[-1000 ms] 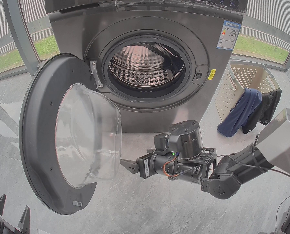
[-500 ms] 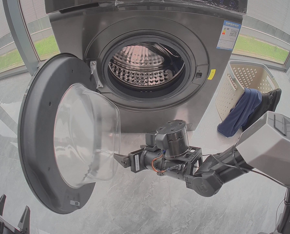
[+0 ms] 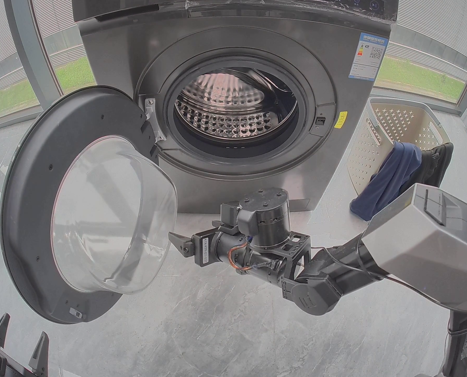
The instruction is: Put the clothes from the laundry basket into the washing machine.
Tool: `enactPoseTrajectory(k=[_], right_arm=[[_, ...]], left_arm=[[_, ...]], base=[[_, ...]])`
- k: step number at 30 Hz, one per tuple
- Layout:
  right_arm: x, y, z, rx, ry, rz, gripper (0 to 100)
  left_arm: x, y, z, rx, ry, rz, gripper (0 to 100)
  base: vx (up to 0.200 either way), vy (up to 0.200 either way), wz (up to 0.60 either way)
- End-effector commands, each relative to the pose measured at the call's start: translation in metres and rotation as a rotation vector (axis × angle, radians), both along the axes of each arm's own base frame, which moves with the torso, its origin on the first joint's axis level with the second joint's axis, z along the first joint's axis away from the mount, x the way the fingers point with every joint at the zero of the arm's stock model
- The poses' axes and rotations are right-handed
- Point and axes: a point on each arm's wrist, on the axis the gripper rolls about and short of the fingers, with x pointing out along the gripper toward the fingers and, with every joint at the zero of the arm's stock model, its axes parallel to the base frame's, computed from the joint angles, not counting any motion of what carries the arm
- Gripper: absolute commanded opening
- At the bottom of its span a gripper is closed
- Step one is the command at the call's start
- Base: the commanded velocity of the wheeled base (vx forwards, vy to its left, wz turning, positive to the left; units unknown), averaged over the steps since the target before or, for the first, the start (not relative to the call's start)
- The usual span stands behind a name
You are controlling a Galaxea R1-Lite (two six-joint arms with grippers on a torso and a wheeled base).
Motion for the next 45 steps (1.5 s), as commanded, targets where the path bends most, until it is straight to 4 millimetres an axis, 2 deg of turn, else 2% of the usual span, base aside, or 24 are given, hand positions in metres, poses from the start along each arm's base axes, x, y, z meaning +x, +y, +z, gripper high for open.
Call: enactPoseTrajectory(k=[1, 7, 11, 12, 13, 15, 18, 20, 24, 29, 32, 33, 35, 37, 38, 40, 41, 45], right_arm=[[0.002, 0.01, 0.001, 0.015, -0.012, 0.011, 100], [0.005, 0.031, -0.015, 0.015, -0.015, 0.032, 100], [0.003, 0.054, -0.027, 0.029, -0.033, 0.03, 100], [0.003, 0.054, -0.027, 0.029, -0.033, 0.03, 100], [0.003, 0.063, -0.03, 0.044, -0.04, 0.026, 100], [0.005, 0.067, -0.026, 0.076, -0.039, 0.019, 100], [0.007, 0.062, -0.015, 0.099, -0.046, 0.007, 100], [0.006, 0.052, 0.005, 0.118, -0.06, -0.005, 100], [0.0, 0.013, 0.031, 0.101, -0.054, -0.043, 100], [-0.013, -0.021, 0.026, 0.031, -0.021, -0.062, 100], [-0.024, -0.036, 0.03, 0.015, -0.043, -0.063, 100], [-0.034, -0.052, 0.038, -0.002, -0.075, -0.064, 100], [-0.044, -0.071, 0.044, -0.023, -0.098, -0.074, 100], [-0.064, -0.103, 0.056, -0.024, -0.141, -0.086, 100], [-0.068, -0.107, 0.058, -0.022, -0.147, -0.086, 100], [-0.098, -0.157, 0.072, 0.008, -0.196, -0.12, 100], [-0.103, -0.169, 0.073, 0.006, -0.206, -0.138, 100], [-0.142, -0.255, 0.076, -0.041, -0.299, -0.336, 100]], left_arm=[[0.0, 0.0, -0.004, 0.0, 0.004, 0.0, 100], [0.0, 0.0, -0.004, 0.0, 0.003, 0.0, 100], [0.0, 0.0, -0.004, 0.0, 0.003, 0.0, 100], [0.0, 0.0, -0.004, 0.0, 0.003, 0.0, 100], [0.0, 0.0, -0.004, 0.0, 0.004, 0.0, 100], [0.0, 0.0, -0.004, -0.002, 0.004, 0.0, 100], [0.0, 0.0, -0.004, -0.002, 0.004, 0.0, 100], [0.0, 0.0, -0.004, -0.002, 0.006, 0.0, 100], [0.0, 0.0, -0.004, -0.002, 0.004, 0.0, 100], [0.0, 0.0, -0.004, -0.002, 0.006, 0.0, 100], [0.0, 0.0, -0.004, -0.003, 0.006, 0.0, 100], [0.0, 0.0, -0.004, -0.003, 0.006, 0.0, 100], [0.0, 0.0, -0.004, -0.003, 0.004, 0.0, 100], [0.0, 0.0, -0.004, -0.003, 0.002, 0.0, 100], [0.0, 0.0, -0.004, -0.003, 0.004, 0.0, 100], [0.0, 0.0, -0.004, -0.003, 0.004, 0.0, 100], [0.0, 0.0, -0.004, -0.003, 0.004, 0.0, 100], [0.0, 0.0, -0.004, -0.002, 0.004, 0.0, 100]], base=[[0.0, 0.0, 0.0], [0.0, 0.0, 0.0], [0.0, 0.0, 0.0], [0.0, 0.0, 0.0], [0.0, 0.0, 0.0], [0.0, 0.0, 0.0], [0.0, 0.0, 0.0], [0.0, 0.0, 0.0], [0.0, 0.0, 0.0], [0.0, 0.0, 0.0], [0.0, 0.0, 0.0], [0.0, 0.0, 0.0], [0.0, 0.0, 0.0], [0.0, 0.0, 0.0], [0.0, 0.0, 0.0], [0.0, 0.0, 0.0], [0.0, 0.0, 0.0], [0.0, 0.0, 0.0]])
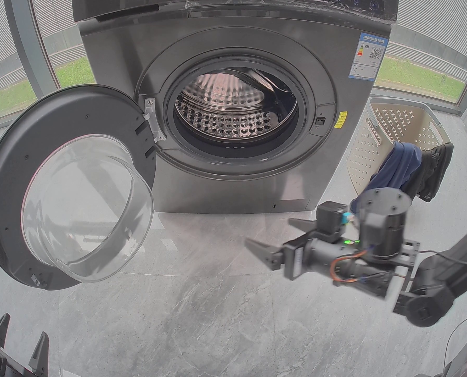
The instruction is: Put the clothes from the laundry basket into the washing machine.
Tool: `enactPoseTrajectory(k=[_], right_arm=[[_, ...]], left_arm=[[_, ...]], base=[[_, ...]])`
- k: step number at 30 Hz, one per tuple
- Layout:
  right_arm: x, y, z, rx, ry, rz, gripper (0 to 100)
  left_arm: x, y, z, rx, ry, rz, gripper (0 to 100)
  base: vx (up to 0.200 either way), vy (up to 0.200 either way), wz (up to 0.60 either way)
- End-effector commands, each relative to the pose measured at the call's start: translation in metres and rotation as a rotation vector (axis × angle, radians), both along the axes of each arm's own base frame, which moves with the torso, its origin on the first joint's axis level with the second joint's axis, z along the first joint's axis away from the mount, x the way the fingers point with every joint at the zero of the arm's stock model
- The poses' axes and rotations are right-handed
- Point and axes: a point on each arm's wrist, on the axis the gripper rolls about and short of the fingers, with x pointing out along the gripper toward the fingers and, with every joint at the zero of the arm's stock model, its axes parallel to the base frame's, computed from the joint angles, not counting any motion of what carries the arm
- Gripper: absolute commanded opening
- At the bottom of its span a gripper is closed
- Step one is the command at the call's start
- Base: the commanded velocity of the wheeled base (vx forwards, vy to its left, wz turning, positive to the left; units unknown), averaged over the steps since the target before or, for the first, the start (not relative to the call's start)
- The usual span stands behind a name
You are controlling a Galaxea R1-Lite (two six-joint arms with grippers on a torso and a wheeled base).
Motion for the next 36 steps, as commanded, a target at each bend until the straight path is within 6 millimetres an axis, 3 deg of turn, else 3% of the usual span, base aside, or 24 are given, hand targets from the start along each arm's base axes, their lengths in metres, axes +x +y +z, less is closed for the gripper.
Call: enactPoseTrajectory(k=[1, 4, 6, 9, 11, 14, 19, 28, 36], right_arm=[[-0.082, -0.154, 0.036, 0.024, -0.229, -0.27, 100], [-0.11, -0.185, 0.022, 0.012, -0.243, -0.375, 100], [-0.127, -0.195, 0.014, 0.007, -0.257, -0.419, 100], [-0.142, -0.202, 0.012, 0.02, -0.279, -0.449, 100], [-0.163, -0.209, 0.011, 0.029, -0.302, -0.488, 100], [-0.202, -0.216, -0.006, 0.012, -0.303, -0.51, 100], [-0.236, -0.221, -0.036, 0.0, -0.287, -0.529, 100], [-0.252, -0.22, -0.059, -0.006, -0.278, -0.638, 100], [-0.252, -0.22, -0.059, -0.01, -0.275, -0.629, 100]], left_arm=[[0.0, 0.0, -0.004, 0.001, 0.003, 0.0, 100], [0.0, 0.0, -0.004, -0.001, 0.005, 0.0, 100], [0.0, 0.0, -0.004, -0.001, 0.002, 0.0, 100], [0.0, 0.0, -0.004, -0.001, 0.003, 0.0, 100], [0.0, 0.0, -0.004, -0.001, 0.003, 0.0, 100], [0.0, 0.0, -0.004, -0.001, 0.002, 0.0, 100], [0.0, 0.0, -0.004, -0.002, 0.003, 0.002, 100], [0.0, 0.0, -0.004, -0.004, 0.002, 0.002, 100], [0.0, 0.0, -0.004, 0.002, 0.002, 0.0, 100]], base=[[0.0, 0.0, 0.0], [0.0, 0.0, 0.0], [0.0, 0.0, 0.0], [0.0, 0.0, 0.0], [0.0, 0.0, 0.0], [0.0, 0.0, 0.0], [0.0, 0.0, 0.0], [0.0, 0.0, 0.0], [0.0, 0.0, 0.0]])
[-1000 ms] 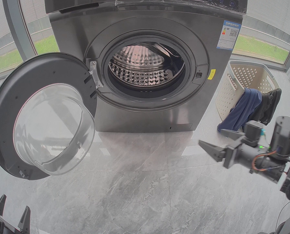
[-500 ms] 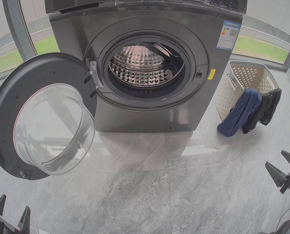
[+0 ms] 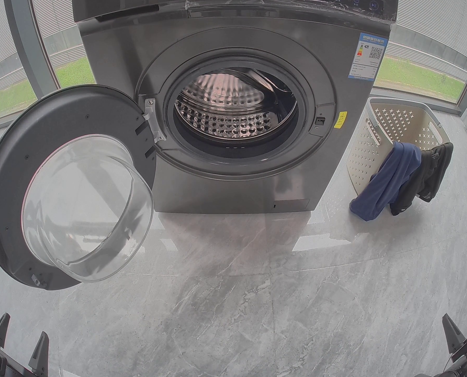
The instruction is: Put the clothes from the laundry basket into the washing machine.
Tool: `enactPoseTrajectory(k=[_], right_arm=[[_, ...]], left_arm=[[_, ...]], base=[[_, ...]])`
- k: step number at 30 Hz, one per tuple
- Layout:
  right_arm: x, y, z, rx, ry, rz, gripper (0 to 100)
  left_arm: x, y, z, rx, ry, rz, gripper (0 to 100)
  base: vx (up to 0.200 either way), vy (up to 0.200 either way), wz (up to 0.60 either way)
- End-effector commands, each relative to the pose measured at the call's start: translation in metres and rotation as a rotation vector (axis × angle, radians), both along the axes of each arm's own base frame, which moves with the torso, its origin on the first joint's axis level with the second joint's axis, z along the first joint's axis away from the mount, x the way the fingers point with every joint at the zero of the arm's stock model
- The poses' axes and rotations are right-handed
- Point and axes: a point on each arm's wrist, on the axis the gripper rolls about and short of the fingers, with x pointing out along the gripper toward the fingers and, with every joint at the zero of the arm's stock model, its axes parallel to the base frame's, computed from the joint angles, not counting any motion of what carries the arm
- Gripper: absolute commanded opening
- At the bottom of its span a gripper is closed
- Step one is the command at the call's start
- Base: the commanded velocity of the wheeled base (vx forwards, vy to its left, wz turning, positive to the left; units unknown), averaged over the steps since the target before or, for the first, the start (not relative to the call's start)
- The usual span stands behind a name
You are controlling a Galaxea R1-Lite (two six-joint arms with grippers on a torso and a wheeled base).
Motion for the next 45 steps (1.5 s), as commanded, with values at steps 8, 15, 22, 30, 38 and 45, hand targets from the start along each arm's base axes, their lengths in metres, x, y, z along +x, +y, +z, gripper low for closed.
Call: enactPoseTrajectory(k=[8, 15, 22, 30, 38, 45], right_arm=[[-0.0091, 0.0007, -0.0081, -0.033, -0.102, -0.033, 100], [-0.0082, 0.0019, -0.0083, -0.097, -0.072, 0.013, 100], [-0.0084, -0.0008, -0.0127, -0.068, -0.04, -0.099, 100], [-0.0084, -0.0006, -0.0129, -0.072, -0.043, -0.091, 100], [-0.0082, -0.0006, -0.0133, -0.071, -0.041, -0.091, 100], [-0.0082, -0.0006, -0.0134, -0.072, -0.04, -0.091, 100]], left_arm=[[0.0001, 0.0, -0.0039, 0.002, 0.001, 0.001, 100], [0.0002, 0.0, -0.0043, 0.007, 0.003, 0.003, 100], [0.0002, 0.0, -0.0046, 0.03, 0.002, 0.003, 100], [0.0001, -0.0001, -0.0048, 0.042, 0.002, 0.003, 100], [0.0002, -0.0001, -0.0048, 0.04, 0.003, 0.004, 100], [0.0002, -0.0001, -0.0048, 0.039, 0.003, 0.004, 100]], base=[[0.0, 0.0, 0.0], [0.0, 0.0, 0.0], [0.0, 0.0, 0.0], [0.0, 0.0, 0.0], [0.0, -0.125, 0.0], [0.0, -0.2, 0.0]])
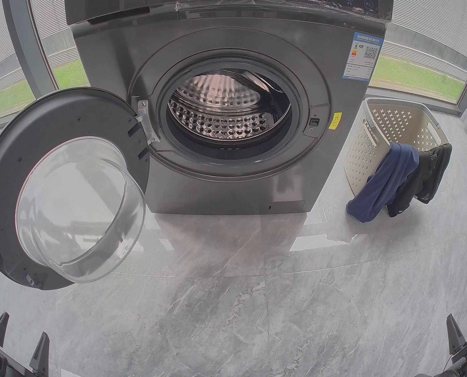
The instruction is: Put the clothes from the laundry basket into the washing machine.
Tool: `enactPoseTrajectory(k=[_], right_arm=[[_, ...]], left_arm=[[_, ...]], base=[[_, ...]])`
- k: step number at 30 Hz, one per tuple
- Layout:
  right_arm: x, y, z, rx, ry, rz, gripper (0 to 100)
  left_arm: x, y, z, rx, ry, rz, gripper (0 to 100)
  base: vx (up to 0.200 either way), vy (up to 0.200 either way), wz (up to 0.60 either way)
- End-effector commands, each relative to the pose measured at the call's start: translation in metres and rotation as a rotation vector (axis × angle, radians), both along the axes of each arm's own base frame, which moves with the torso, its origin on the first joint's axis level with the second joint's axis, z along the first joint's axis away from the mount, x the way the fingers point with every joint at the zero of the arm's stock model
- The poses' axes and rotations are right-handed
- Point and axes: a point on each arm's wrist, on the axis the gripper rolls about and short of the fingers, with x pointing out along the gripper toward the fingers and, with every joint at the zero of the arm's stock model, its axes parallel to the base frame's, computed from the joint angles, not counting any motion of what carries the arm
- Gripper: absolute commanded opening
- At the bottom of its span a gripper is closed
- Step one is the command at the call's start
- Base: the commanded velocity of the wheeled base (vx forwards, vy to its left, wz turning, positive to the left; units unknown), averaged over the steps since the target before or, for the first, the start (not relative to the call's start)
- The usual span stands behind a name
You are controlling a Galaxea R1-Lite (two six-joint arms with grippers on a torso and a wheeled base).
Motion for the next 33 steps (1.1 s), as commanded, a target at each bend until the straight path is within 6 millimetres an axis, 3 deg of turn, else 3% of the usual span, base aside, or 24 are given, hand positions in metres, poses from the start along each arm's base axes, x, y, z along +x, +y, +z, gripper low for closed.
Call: enactPoseTrajectory(k=[1, 20, 33], right_arm=[[0.0011, 0.0, -0.0048, 0.0, 0.015, 0.0, 100], [0.0011, 0.0, -0.0048, 0.001, 0.015, 0.0, 100], [0.001, 0.0, -0.0045, 0.0, 0.015, 0.0, 100]], left_arm=[[0.0, 0.0, -0.0048, 0.002, 0.001, 0.001, 100], [0.0002, -0.0001, -0.0048, 0.009, 0.003, -0.003, 100], [0.0003, 0.0, -0.0048, -0.006, 0.004, 0.0, 100]], base=[[0.0, -0.2, 0.0], [0.0, -0.2, 0.0], [0.0, 0.0, 0.0]])
